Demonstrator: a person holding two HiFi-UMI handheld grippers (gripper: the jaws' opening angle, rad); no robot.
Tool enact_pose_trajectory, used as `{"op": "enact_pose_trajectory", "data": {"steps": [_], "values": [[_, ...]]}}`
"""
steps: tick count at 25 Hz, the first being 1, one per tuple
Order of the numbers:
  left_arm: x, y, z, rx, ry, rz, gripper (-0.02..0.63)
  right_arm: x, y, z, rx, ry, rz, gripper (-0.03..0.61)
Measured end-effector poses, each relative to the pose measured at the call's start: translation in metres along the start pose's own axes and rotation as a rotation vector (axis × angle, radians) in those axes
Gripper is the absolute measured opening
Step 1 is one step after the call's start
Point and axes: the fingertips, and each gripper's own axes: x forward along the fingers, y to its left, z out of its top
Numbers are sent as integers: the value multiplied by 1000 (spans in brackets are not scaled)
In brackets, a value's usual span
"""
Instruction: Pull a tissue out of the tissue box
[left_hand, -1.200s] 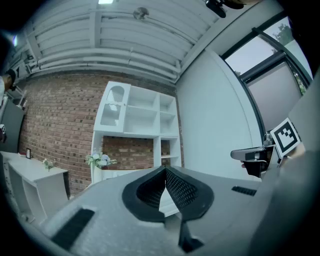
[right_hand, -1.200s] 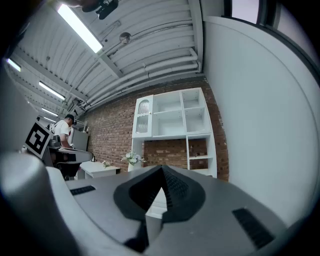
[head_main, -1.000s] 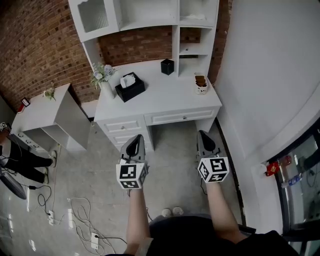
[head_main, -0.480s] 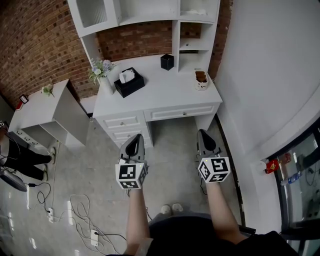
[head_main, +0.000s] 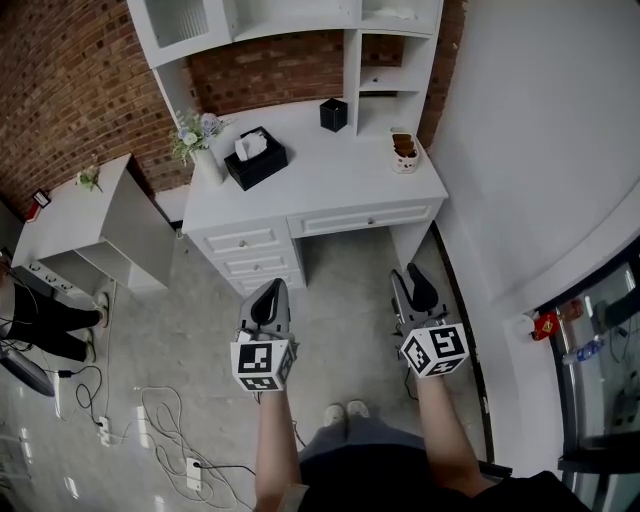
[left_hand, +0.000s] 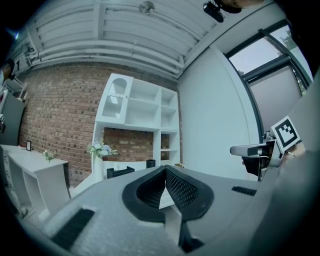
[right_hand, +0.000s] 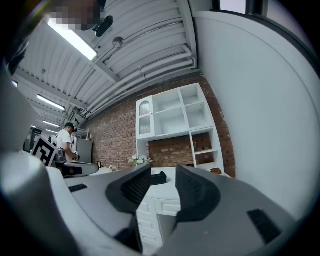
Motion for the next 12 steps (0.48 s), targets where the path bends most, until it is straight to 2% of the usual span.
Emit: {"op": "enact_pose_trajectory", "data": {"steps": [6, 12], "values": [[1, 18, 1, 10, -9, -6, 8, 3, 8, -4, 24, -5, -10, 196], [5, 32, 27, 48, -73, -21, 8, 7, 16, 15, 1, -73, -16, 207]]}}
